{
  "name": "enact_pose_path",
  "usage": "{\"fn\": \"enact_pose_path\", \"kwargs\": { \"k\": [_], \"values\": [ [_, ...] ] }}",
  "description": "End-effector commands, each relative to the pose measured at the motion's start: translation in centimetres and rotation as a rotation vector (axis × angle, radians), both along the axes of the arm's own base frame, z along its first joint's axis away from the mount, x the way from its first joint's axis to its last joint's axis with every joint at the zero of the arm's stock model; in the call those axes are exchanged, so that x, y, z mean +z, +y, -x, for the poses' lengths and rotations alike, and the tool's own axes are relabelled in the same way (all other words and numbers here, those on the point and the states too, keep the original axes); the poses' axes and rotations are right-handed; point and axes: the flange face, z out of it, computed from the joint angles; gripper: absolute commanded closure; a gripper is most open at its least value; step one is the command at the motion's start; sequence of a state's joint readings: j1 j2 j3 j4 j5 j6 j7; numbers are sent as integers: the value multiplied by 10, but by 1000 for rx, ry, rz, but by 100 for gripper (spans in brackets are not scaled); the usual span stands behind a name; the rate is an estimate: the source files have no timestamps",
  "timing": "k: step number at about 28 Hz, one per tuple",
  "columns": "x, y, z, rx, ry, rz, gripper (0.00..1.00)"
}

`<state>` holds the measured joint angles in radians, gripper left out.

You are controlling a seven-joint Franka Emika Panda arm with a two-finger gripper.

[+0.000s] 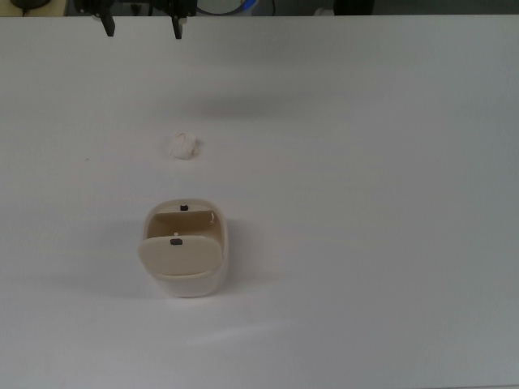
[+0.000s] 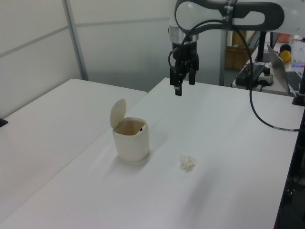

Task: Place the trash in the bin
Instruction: 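Move the gripper down toward the crumpled white paper ball, then lower the open gripper onto the paper ball and close on it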

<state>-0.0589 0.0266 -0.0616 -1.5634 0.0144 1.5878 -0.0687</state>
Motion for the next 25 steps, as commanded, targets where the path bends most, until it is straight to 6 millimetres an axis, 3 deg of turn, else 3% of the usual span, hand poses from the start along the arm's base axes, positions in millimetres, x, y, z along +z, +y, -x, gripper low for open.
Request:
{"fn": "enact_pose_path", "kwargs": {
  "k": [1,6,15,20,22,25],
  "values": [
    [-15,4,-2,18,35,-25,0],
    [-35,6,-5,25,71,-28,0],
    [-127,7,-29,48,187,-25,0],
    [-180,4,-28,133,198,-12,0],
    [-196,8,-26,150,196,-13,0],
    [-228,29,-27,195,207,5,0]
  ]
}}
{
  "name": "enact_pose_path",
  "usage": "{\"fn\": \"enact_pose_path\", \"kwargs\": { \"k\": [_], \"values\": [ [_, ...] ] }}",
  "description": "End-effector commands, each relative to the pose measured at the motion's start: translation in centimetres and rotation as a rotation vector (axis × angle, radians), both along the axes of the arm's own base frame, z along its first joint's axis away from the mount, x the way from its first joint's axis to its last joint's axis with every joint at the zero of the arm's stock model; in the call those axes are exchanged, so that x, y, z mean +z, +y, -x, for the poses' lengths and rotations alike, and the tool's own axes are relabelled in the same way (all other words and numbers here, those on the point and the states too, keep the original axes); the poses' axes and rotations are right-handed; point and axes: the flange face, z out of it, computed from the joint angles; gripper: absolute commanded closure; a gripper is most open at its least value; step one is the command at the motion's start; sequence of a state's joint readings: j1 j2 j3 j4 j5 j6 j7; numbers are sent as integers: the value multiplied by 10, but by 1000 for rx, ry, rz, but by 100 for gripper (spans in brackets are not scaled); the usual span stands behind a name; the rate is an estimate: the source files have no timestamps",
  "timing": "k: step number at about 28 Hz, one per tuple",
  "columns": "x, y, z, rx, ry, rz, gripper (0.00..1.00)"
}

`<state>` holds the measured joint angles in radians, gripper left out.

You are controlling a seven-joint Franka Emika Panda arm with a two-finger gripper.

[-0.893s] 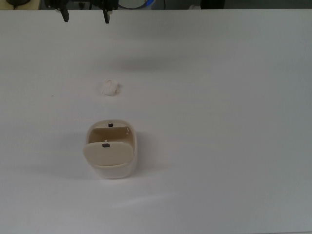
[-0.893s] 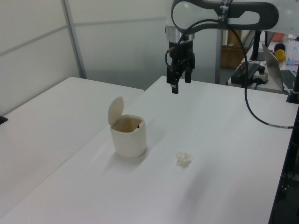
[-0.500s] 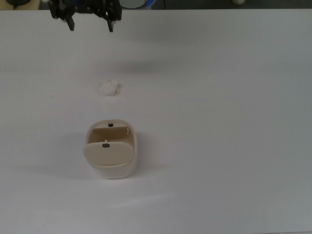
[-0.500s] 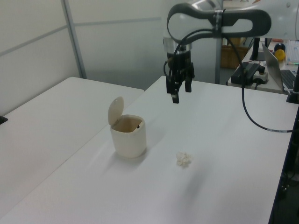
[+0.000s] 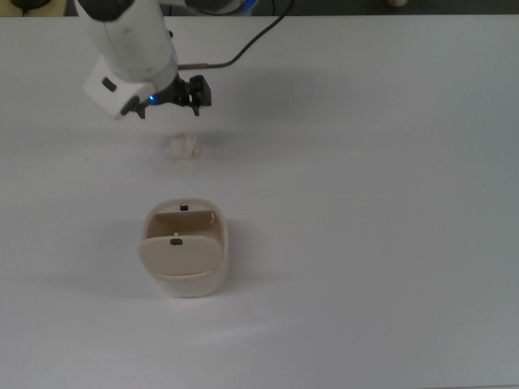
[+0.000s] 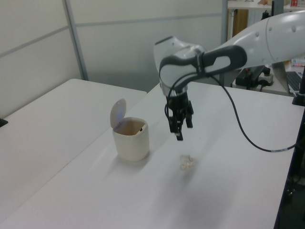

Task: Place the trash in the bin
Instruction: 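Lower the open gripper onto the paper ball and close on it, then lift the held paper ball up off the table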

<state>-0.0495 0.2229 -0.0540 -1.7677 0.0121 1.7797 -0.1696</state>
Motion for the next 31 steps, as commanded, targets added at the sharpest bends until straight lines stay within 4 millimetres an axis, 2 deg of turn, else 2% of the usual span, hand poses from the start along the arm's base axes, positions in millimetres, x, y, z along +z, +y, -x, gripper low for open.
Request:
{"fn": "enact_pose_path", "kwargs": {
  "k": [1,2,3,8,9,13,14,19,20,22,27,30,31],
  "values": [
    [-41,23,8,87,8,24,0],
    [-49,23,8,93,21,30,0],
    [-65,28,7,111,48,40,0],
    [-92,41,0,137,50,51,0],
    [-99,41,-2,134,45,53,2],
    [-105,41,-5,126,44,61,17],
    [-105,41,-5,130,41,67,26],
    [-107,39,-4,133,46,72,51],
    [-107,39,-4,133,48,72,61],
    [-106,38,-4,131,46,73,71],
    [-101,38,-5,128,42,74,76],
    [-88,36,-6,124,17,76,76],
    [-71,34,-7,120,-11,77,76]
  ]
}}
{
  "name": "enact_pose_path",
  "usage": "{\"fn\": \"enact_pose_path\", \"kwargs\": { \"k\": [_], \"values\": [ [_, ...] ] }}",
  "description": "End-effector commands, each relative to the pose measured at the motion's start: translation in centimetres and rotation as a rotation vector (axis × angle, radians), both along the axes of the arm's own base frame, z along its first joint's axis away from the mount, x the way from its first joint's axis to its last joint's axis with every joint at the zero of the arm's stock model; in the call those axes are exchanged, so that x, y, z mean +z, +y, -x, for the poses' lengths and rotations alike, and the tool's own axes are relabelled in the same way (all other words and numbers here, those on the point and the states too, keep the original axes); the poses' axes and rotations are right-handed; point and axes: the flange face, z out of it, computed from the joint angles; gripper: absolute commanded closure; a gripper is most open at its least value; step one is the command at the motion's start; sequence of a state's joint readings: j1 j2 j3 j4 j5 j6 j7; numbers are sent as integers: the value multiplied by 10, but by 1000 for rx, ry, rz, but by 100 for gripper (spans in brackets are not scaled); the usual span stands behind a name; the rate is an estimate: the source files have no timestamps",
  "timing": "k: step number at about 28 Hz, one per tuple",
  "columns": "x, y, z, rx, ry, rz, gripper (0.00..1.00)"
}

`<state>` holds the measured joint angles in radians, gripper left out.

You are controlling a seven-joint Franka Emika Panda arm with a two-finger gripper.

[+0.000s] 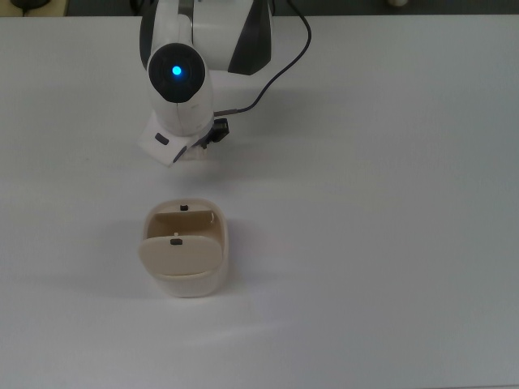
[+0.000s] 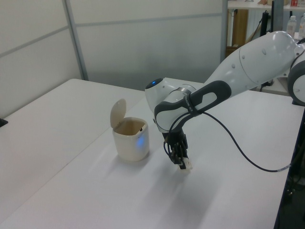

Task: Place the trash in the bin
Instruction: 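Lift the held paper ball up off the table, then carry the paper ball over the cream bin's opening and release it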

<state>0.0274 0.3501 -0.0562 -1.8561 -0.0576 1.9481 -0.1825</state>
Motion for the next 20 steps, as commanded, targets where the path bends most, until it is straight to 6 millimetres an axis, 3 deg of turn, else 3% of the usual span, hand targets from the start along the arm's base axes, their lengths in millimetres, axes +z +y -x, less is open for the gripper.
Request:
{"fn": "enact_pose_path", "kwargs": {
  "k": [1,4,5,11,17,20],
  "values": [
    [44,-5,-3,-4,-84,14,76],
    [75,-7,-8,-7,-144,15,76],
    [97,-7,-14,-6,-188,17,76],
    [169,-2,-42,3,-351,18,76],
    [193,5,-61,15,-530,3,74],
    [183,9,-75,20,-608,0,72]
  ]
}}
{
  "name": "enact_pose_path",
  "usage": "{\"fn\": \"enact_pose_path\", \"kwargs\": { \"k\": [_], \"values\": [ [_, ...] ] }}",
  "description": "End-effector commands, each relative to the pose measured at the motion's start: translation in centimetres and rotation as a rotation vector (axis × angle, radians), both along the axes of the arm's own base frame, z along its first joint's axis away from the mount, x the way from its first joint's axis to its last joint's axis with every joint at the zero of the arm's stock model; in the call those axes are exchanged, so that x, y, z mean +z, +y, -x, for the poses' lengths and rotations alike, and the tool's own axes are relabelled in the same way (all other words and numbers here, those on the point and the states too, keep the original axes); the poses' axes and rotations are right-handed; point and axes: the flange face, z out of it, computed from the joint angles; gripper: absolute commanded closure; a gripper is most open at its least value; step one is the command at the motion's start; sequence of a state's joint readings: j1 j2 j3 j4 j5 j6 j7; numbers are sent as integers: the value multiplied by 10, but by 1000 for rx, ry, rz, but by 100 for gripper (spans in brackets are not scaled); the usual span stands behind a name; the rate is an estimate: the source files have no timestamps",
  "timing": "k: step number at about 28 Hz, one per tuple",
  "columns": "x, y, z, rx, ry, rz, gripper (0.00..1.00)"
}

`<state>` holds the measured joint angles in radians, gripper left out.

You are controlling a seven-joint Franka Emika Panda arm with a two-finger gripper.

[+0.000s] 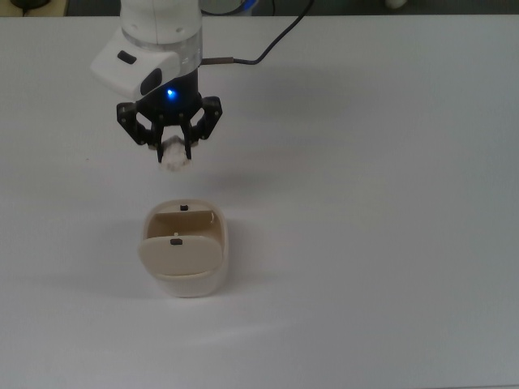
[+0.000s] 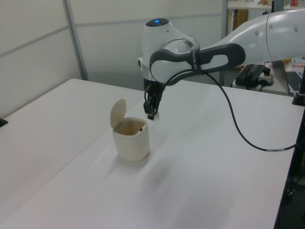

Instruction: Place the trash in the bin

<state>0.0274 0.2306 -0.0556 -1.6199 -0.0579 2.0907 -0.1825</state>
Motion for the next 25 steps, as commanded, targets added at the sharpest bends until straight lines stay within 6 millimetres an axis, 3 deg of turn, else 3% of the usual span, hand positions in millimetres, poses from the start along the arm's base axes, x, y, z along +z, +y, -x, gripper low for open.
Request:
{"fn": "enact_pose_path", "kwargs": {
  "k": [1,6,8,10,11,12,13,22,25],
  "values": [
    [-19,9,-26,6,-133,-4,71],
    [-48,18,-48,17,-238,-9,71],
    [-57,19,-53,20,-261,-13,59],
    [-61,19,-54,21,-261,-11,57],
    [-62,19,-54,21,-259,-11,50],
    [-62,19,-54,20,-259,-13,18],
    [-62,20,-54,19,-258,-15,3],
    [-64,18,-48,14,-191,-12,0],
    [-56,16,-37,6,-103,-10,0]
  ]
}}
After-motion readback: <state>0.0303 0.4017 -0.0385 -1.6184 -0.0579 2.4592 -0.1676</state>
